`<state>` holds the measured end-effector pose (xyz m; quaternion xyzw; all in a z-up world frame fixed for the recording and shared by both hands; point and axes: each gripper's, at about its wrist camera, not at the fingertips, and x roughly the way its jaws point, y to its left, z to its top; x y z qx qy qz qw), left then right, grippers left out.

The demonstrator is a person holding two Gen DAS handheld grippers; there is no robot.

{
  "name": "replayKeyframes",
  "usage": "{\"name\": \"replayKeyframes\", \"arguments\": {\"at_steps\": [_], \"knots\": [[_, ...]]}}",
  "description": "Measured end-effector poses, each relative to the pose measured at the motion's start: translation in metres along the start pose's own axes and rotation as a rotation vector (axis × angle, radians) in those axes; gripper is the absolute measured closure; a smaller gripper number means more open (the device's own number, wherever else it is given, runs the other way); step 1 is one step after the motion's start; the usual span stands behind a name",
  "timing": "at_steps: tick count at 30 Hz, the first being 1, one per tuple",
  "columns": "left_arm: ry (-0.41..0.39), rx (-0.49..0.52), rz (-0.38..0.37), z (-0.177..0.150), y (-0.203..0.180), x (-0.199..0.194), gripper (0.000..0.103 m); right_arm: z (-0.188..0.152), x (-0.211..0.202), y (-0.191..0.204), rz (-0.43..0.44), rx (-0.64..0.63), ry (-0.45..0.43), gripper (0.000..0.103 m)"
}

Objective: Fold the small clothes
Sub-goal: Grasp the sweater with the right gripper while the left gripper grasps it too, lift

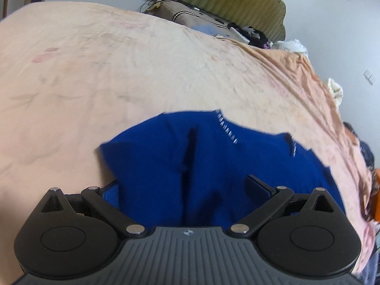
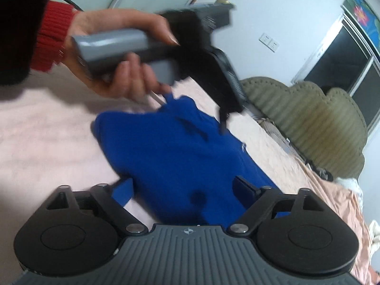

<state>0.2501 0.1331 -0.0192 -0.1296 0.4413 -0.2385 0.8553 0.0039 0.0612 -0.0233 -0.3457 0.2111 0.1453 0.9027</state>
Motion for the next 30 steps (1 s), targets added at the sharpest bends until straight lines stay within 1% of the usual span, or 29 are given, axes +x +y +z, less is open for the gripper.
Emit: {"name": "replayKeyframes", "arguments": {"at_steps": [2,3,4,6,7,9,10,11,12,14,15,16,18,22,26,30], "knots": [[0.001,0.000,-0.002,0.009,-0.005,0.010,0.004,0.009,0.011,0.004,0.000,-0.003,-0.006,0.033],[0.003,0.003,0.002,0.012,-0.007,0.014,0.017,0.013,0.018,0.006,0.001,-0.005,-0.006,0.043],[-0.001,0.019,0.023,0.015,-0.011,0.017,0.038,0.017,0.023,0.006,0.005,-0.003,-0.002,0.052],[0.015,0.024,0.049,0.021,-0.014,0.024,0.064,0.021,0.029,0.007,0.015,-0.004,0.000,0.058],[0.023,0.009,0.047,0.024,-0.012,0.027,0.076,0.022,0.031,0.009,0.013,-0.011,-0.005,0.060],[0.036,-0.043,0.034,0.025,-0.008,0.030,0.089,0.021,0.030,0.016,0.013,-0.033,-0.014,0.066],[0.030,-0.057,0.044,0.025,-0.007,0.030,0.092,0.020,0.031,0.017,0.016,-0.037,-0.018,0.068],[0.021,-0.063,0.056,0.024,-0.008,0.028,0.092,0.019,0.031,0.018,0.026,-0.038,-0.022,0.070],[0.007,-0.062,0.067,0.024,-0.009,0.025,0.093,0.019,0.031,0.017,0.040,-0.034,-0.025,0.080],[-0.026,-0.057,0.108,0.025,-0.014,0.016,0.093,0.017,0.031,0.013,0.062,-0.012,-0.027,0.086],[-0.036,-0.062,0.118,0.026,-0.016,0.011,0.093,0.017,0.033,0.006,0.070,0.006,-0.030,0.094],[-0.043,-0.069,0.123,0.029,-0.019,0.006,0.093,0.016,0.033,0.002,0.074,0.029,-0.038,0.096],[-0.054,-0.063,0.145,0.034,-0.028,-0.003,0.094,0.014,0.026,-0.011,0.098,0.097,-0.062,0.098],[-0.064,-0.013,0.216,0.046,-0.064,-0.014,0.094,0.006,0.004,-0.041,0.118,0.232,-0.114,0.098],[-0.059,-0.013,0.264,0.056,-0.097,-0.016,0.094,-0.009,-0.018,-0.075,0.112,0.365,-0.158,0.098],[-0.066,0.015,0.280,0.061,-0.137,-0.014,0.094,-0.032,-0.036,-0.115,0.076,0.496,-0.188,0.098]]}}
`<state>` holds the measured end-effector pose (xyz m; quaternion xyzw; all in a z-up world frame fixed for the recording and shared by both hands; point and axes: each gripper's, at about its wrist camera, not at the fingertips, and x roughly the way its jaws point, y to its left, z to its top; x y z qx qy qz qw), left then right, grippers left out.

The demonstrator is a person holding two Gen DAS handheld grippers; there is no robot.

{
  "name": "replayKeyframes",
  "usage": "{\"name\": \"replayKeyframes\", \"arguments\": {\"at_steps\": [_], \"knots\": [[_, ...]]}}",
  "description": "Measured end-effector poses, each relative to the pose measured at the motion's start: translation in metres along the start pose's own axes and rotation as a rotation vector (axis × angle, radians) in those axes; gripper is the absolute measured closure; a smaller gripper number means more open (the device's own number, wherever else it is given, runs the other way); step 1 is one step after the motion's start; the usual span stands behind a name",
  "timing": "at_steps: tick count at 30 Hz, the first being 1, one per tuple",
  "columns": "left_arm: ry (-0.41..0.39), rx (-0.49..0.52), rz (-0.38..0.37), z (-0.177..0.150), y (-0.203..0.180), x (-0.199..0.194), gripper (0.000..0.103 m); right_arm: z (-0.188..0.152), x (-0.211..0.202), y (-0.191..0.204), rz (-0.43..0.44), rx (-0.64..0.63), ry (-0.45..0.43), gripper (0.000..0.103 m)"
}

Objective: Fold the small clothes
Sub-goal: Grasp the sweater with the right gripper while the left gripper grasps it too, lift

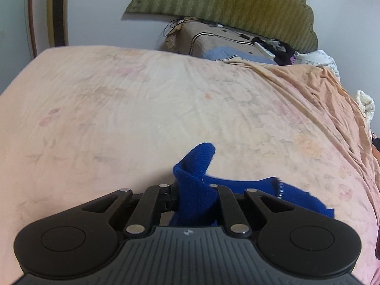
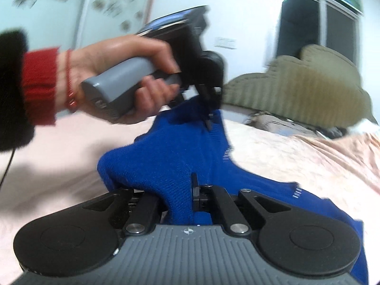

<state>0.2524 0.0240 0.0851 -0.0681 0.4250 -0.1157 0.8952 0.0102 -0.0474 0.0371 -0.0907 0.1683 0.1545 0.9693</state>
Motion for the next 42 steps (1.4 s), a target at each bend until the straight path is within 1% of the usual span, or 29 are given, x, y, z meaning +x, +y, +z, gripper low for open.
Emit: {"name": "replayKeyframes", "arguments": {"at_steps": [4,8,11,14,19,21,24,26,27,28,29,30,31,33,34,35,37,39,42], "knots": [[-0.016,0.060,-0.018,0.001,-0.049,-0.005,0.094,-0.010,-0.022,-0.043,-0.036,0.134,-0.017,0.098],[-0.018,0.154,-0.035,-0.006,-0.107,0.002,0.094,-0.029,-0.037,-0.080,-0.090,0.230,-0.024,0.098],[0.003,0.204,-0.056,-0.016,-0.147,0.019,0.094,-0.044,-0.048,-0.101,-0.128,0.280,-0.024,0.098],[0.041,0.247,-0.074,-0.030,-0.183,0.042,0.094,-0.060,-0.054,-0.122,-0.161,0.336,-0.019,0.098],[0.074,0.346,-0.067,-0.060,-0.238,0.073,0.094,-0.087,-0.065,-0.153,-0.189,0.460,0.010,0.098],[0.080,0.362,-0.065,-0.068,-0.251,0.083,0.094,-0.098,-0.068,-0.161,-0.193,0.515,0.019,0.098],[0.113,0.380,-0.096,-0.076,-0.266,0.102,0.093,-0.114,-0.072,-0.175,-0.193,0.584,0.045,0.097],[0.146,0.370,-0.102,-0.077,-0.271,0.112,0.087,-0.123,-0.068,-0.188,-0.156,0.669,0.079,0.092],[0.157,0.359,-0.113,-0.074,-0.271,0.114,0.081,-0.127,-0.068,-0.192,-0.139,0.707,0.093,0.084],[0.155,0.342,-0.125,-0.071,-0.271,0.113,0.073,-0.132,-0.068,-0.196,-0.126,0.741,0.105,0.078],[0.140,0.316,-0.144,-0.067,-0.269,0.110,0.068,-0.136,-0.069,-0.199,-0.117,0.771,0.108,0.079],[0.119,0.290,-0.154,-0.062,-0.267,0.105,0.053,-0.138,-0.070,-0.202,-0.106,0.794,0.106,0.077],[0.082,0.255,-0.153,-0.057,-0.263,0.098,0.033,-0.140,-0.071,-0.205,-0.094,0.811,0.105,0.076],[-0.005,0.208,-0.141,-0.048,-0.255,0.083,0.017,-0.143,-0.072,-0.207,-0.077,0.834,0.100,0.073],[-0.056,0.195,-0.126,-0.043,-0.249,0.073,0.017,-0.145,-0.074,-0.207,-0.066,0.850,0.094,0.069],[-0.082,0.197,-0.112,-0.040,-0.244,0.067,0.017,-0.146,-0.076,-0.208,-0.051,0.872,0.086,0.065],[-0.107,0.224,-0.067,-0.038,-0.234,0.056,0.017,-0.150,-0.076,-0.217,-0.016,0.929,0.067,0.053],[-0.120,0.261,-0.007,-0.044,-0.223,0.048,0.017,-0.151,-0.076,-0.223,0.011,0.980,0.053,0.049],[-0.138,0.333,0.056,-0.069,-0.200,0.034,0.017,-0.154,-0.076,-0.233,0.017,1.034,0.039,0.049]]}}
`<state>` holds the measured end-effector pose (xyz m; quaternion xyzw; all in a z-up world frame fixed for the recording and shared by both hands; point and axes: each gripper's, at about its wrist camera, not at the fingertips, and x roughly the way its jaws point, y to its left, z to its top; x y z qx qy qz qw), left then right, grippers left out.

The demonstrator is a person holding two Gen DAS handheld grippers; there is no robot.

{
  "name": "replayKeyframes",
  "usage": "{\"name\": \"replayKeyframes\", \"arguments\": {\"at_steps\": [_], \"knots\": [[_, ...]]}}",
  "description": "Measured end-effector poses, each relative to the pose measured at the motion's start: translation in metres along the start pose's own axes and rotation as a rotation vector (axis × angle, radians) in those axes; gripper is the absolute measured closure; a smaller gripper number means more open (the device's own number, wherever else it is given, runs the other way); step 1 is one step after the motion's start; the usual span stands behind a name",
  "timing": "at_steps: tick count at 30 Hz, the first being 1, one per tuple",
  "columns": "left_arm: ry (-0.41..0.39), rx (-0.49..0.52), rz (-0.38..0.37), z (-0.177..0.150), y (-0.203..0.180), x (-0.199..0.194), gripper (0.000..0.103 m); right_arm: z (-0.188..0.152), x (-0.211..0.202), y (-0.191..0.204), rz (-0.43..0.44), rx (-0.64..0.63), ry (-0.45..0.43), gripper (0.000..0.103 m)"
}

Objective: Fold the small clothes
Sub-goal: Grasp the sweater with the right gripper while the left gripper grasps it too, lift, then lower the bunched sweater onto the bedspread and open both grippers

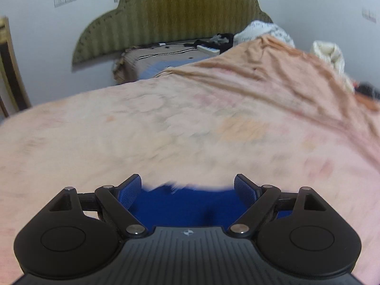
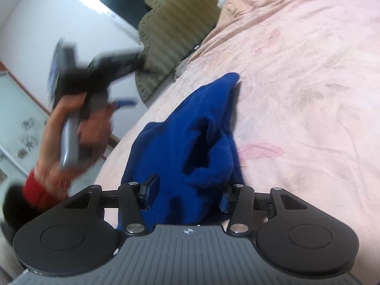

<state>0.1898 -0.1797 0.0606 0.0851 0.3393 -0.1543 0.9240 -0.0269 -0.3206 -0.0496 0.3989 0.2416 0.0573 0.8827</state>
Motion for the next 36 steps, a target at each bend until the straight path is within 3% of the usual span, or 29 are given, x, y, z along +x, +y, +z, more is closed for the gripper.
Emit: {"name": "replayKeyframes", "arguments": {"at_steps": [3,9,13,16,18,20,21,22,24,28,29,30,31,32,33,34,36], "knots": [[0.001,0.038,0.020,-0.035,0.014,-0.019,0.017,0.004,0.001,-0.014,0.040,0.085,-0.001,0.052],[0.015,0.008,-0.021,-0.099,0.041,-0.059,0.017,0.009,0.010,-0.029,0.049,0.154,0.007,0.084],[0.019,0.020,-0.014,-0.128,0.051,-0.070,0.017,0.008,0.020,-0.033,0.048,0.187,0.026,0.087],[0.012,0.046,-0.001,-0.131,0.056,-0.070,0.015,0.008,0.024,-0.028,0.052,0.168,0.046,0.087],[0.008,0.031,-0.034,-0.122,0.061,-0.071,0.015,0.010,0.017,-0.026,0.033,0.139,0.065,0.080],[-0.007,0.004,-0.078,-0.110,0.067,-0.067,0.015,0.019,0.004,-0.026,0.020,0.105,0.065,0.062],[-0.012,-0.011,-0.093,-0.105,0.069,-0.063,0.015,0.026,-0.004,-0.025,0.018,0.083,0.039,0.044],[-0.007,-0.033,-0.106,-0.097,0.072,-0.055,0.015,0.036,-0.012,-0.023,0.003,0.060,-0.001,0.034],[0.013,-0.082,-0.144,-0.086,0.077,-0.038,0.015,0.060,-0.013,-0.017,-0.051,-0.002,-0.038,0.032],[0.097,-0.237,-0.240,-0.067,0.090,0.006,0.015,0.100,0.035,-0.009,-0.081,-0.099,0.042,0.032],[0.113,-0.273,-0.253,-0.064,0.094,0.015,0.015,0.105,0.051,-0.010,-0.066,-0.109,0.073,0.033],[0.125,-0.311,-0.250,-0.063,0.098,0.023,0.015,0.110,0.067,-0.010,-0.058,-0.107,0.097,0.041],[0.125,-0.348,-0.250,-0.062,0.101,0.029,0.016,0.114,0.080,-0.011,-0.068,-0.108,0.118,0.061],[0.118,-0.368,-0.265,-0.060,0.103,0.034,0.018,0.115,0.090,-0.010,-0.088,-0.126,0.133,0.072],[0.114,-0.375,-0.280,-0.058,0.105,0.037,0.045,0.116,0.098,-0.006,-0.112,-0.159,0.135,0.082],[0.126,-0.374,-0.298,-0.056,0.105,0.040,0.074,0.116,0.101,-0.002,-0.129,-0.192,0.126,0.086],[0.145,-0.361,-0.319,-0.055,0.103,0.043,0.079,0.116,0.103,0.012,-0.117,-0.249,0.105,0.089]]}}
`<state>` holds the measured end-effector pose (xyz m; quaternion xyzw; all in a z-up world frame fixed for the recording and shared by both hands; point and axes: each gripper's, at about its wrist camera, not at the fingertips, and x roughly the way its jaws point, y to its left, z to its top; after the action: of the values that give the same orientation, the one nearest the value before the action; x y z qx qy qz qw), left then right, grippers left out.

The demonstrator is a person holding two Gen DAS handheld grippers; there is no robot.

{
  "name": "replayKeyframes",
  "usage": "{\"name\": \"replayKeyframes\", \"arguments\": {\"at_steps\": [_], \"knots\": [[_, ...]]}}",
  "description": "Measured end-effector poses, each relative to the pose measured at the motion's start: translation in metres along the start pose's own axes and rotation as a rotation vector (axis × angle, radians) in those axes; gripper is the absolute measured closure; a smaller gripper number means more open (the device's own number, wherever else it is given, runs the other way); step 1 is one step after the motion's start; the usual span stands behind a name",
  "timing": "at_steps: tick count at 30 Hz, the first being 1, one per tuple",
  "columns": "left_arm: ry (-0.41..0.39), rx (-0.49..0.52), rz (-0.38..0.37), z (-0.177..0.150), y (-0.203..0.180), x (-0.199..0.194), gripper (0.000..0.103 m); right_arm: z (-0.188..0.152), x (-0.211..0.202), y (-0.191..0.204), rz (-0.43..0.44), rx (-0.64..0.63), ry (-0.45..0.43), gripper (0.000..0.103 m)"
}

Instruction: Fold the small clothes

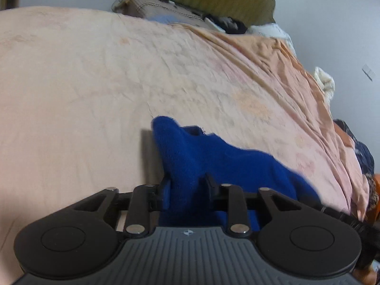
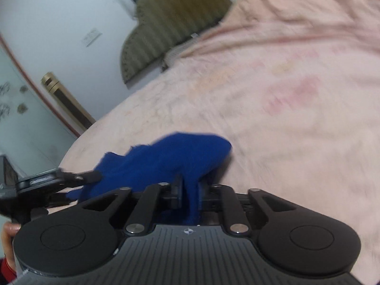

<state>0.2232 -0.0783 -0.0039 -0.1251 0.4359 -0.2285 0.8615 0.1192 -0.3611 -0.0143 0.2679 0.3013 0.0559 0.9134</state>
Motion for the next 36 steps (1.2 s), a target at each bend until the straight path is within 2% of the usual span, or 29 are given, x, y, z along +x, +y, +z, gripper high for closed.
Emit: {"name": "replayKeyframes", "arguments": {"at_steps": [1,4,6,8,9,10,12,14,15,16,18,21,23,25,26,27,28,30,31,32,33,36], "knots": [[-0.025,0.021,0.005,-0.001,-0.001,-0.002,0.086,0.004,0.000,0.006,0.024,-0.017,-0.024,0.091],[-0.066,0.063,0.085,-0.004,0.001,0.000,0.090,0.013,0.001,0.010,0.106,-0.023,-0.084,0.092],[-0.073,0.078,0.119,-0.004,0.004,0.005,0.090,0.013,0.007,0.005,0.037,-0.041,-0.072,0.092],[-0.081,0.103,0.133,-0.007,0.000,0.002,0.090,0.006,0.015,-0.004,-0.085,-0.051,-0.044,0.082],[-0.089,0.104,0.137,-0.009,-0.002,-0.004,0.090,0.001,0.013,-0.011,-0.097,-0.018,-0.039,0.071],[-0.088,0.105,0.137,-0.012,-0.004,-0.011,0.089,-0.003,0.009,-0.016,-0.078,0.018,-0.039,0.059],[-0.087,0.115,0.116,-0.021,-0.007,-0.028,0.087,-0.012,-0.014,-0.020,-0.022,0.055,-0.049,0.049],[-0.081,0.128,0.072,-0.034,-0.010,-0.046,0.071,-0.021,-0.036,-0.017,0.003,0.047,-0.044,0.048],[-0.057,0.128,0.042,-0.042,-0.011,-0.051,0.040,-0.026,-0.047,-0.017,0.018,0.047,-0.029,0.048],[-0.037,0.118,0.007,-0.051,-0.010,-0.056,0.017,-0.031,-0.054,-0.018,0.041,0.056,-0.007,0.049],[-0.017,0.095,-0.054,-0.074,-0.006,-0.064,0.016,-0.043,-0.064,-0.023,0.116,0.093,0.065,0.049],[0.083,0.057,-0.150,-0.102,0.001,-0.067,0.016,-0.059,-0.076,-0.025,0.186,0.123,0.135,0.047],[0.064,0.048,-0.198,-0.118,0.004,-0.077,0.016,-0.071,-0.083,-0.025,0.222,0.121,0.172,0.045],[0.064,0.065,-0.224,-0.125,0.003,-0.080,0.020,-0.082,-0.087,-0.025,0.270,0.121,0.195,0.044],[0.063,0.066,-0.226,-0.125,0.002,-0.079,0.027,-0.085,-0.088,-0.025,0.285,0.133,0.192,0.044],[0.077,0.065,-0.232,-0.124,0.000,-0.076,0.058,-0.086,-0.088,-0.023,0.285,0.142,0.183,0.043],[0.109,0.054,-0.232,-0.122,-0.001,-0.071,0.077,-0.086,-0.087,-0.021,0.286,0.152,0.183,0.045],[0.120,0.029,-0.222,-0.116,0.002,-0.066,0.086,-0.085,-0.078,-0.015,0.306,0.168,0.183,0.053],[0.115,0.015,-0.230,-0.116,0.005,-0.068,0.088,-0.085,-0.073,-0.010,0.286,0.163,0.184,0.070],[0.101,0.006,-0.234,-0.116,0.007,-0.073,0.089,-0.085,-0.065,-0.006,0.258,0.166,0.192,0.080],[0.084,0.012,-0.230,-0.118,0.009,-0.080,0.089,-0.086,-0.061,-0.004,0.235,0.176,0.199,0.084],[0.043,0.061,-0.198,-0.126,0.012,-0.108,0.090,-0.094,-0.067,0.001,0.256,0.198,0.190,0.085]]}}
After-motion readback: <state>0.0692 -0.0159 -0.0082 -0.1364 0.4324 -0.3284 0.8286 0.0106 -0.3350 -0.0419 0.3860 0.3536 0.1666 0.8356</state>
